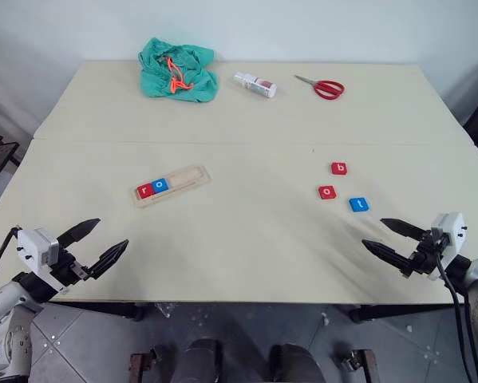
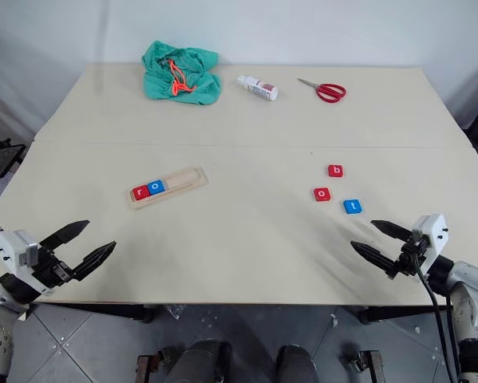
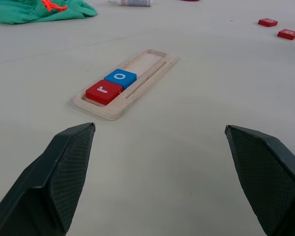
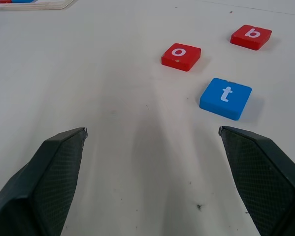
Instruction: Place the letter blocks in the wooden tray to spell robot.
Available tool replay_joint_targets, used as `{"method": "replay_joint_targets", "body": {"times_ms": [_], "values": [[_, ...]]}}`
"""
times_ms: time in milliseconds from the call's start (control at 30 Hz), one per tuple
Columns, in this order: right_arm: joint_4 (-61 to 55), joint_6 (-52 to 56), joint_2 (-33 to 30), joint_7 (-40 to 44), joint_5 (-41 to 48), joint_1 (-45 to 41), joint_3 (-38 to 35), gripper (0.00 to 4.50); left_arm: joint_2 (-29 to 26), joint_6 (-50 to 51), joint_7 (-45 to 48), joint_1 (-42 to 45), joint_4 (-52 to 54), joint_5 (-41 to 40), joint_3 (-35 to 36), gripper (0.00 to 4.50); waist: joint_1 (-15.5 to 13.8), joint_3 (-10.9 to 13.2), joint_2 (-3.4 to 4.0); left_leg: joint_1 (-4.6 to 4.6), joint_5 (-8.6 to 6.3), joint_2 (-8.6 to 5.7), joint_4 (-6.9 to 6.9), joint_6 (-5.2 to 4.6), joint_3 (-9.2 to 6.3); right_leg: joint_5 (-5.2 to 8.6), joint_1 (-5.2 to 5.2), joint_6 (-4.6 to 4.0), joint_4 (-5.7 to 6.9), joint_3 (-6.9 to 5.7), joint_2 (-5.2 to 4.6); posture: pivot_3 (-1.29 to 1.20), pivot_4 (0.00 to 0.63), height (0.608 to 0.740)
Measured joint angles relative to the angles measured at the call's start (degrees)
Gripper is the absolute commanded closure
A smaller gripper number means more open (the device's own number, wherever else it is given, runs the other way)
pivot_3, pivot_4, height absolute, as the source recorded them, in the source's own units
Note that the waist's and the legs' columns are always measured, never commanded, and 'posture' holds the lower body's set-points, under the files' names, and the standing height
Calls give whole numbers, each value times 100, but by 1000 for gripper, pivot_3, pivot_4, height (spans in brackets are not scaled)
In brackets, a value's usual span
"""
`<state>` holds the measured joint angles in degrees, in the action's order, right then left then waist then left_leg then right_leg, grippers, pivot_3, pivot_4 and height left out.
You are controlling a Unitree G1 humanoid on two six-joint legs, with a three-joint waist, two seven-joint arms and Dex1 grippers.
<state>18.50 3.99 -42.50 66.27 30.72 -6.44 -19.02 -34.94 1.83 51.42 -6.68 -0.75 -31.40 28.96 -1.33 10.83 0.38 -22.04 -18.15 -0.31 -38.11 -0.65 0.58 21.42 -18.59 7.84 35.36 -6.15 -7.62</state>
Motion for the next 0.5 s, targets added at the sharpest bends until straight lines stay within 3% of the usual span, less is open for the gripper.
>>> {"method": "replay_joint_targets", "body": {"times_ms": [333, 500], "values": [[-290, 189, -2, 71, 21, 1, 1, 23, -28, 291, -287, -9, 224, -43, 1, 0, 2, 0, 0, 0, 0, 0, 0, 0, -1, 0, 0, 0, 0, 1, 0, 0, 150, 740], [-942, 282, -35, 309, 21, 7, 110, 23, -364, 498, -358, -289, 380, 103, 46, 0, 2, 0, 0, 0, 0, 1, 2, 0, -1, 0, -1, 0, 0, 2, 0, 0, 150, 740]]}}
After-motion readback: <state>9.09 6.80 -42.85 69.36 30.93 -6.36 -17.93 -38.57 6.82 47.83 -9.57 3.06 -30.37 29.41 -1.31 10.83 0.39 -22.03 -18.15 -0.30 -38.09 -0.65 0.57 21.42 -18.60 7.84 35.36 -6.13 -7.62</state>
